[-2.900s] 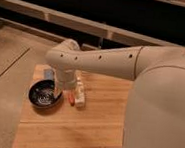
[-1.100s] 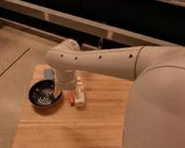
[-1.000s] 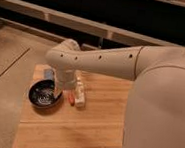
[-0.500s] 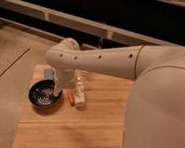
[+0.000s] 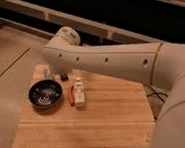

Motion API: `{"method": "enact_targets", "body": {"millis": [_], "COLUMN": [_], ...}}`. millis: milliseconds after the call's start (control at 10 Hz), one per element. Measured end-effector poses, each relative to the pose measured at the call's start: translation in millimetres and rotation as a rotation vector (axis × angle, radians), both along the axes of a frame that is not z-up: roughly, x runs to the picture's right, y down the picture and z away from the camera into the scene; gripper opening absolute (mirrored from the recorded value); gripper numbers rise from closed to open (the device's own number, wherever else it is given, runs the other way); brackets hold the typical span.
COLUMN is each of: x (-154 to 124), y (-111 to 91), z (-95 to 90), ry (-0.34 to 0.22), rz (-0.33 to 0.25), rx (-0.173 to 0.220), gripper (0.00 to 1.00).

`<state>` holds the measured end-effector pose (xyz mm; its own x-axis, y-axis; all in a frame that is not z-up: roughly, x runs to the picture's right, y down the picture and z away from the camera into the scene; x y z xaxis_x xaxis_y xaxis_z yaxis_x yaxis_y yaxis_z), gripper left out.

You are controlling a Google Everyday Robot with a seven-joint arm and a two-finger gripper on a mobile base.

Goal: Place the white sponge in the ceramic bowl

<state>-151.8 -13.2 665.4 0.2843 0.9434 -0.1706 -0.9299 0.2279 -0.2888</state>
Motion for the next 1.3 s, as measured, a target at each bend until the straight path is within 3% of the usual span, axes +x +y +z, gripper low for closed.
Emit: {"method": "enact_targets", "body": {"millis": [300, 600, 900, 1100, 1300], "x": [-5.0, -5.0, -17.0, -24.9, -27.9], "y": [-1.1, -17.3, -23.5, -24.8, -26.0], "z": [-2.7, 18.8, 60.2, 104.6, 130.5], "ry": [-0.013, -0.011, -0.035, -0.061, -0.068], "rz": [-0.008, -0.032, -0.061, -0.078, -0.09], "rx": [0.01, 0.021, -0.014, -0.06, -0.092], "gripper": [0.65, 0.65, 0.65, 0.65, 0.65]}}
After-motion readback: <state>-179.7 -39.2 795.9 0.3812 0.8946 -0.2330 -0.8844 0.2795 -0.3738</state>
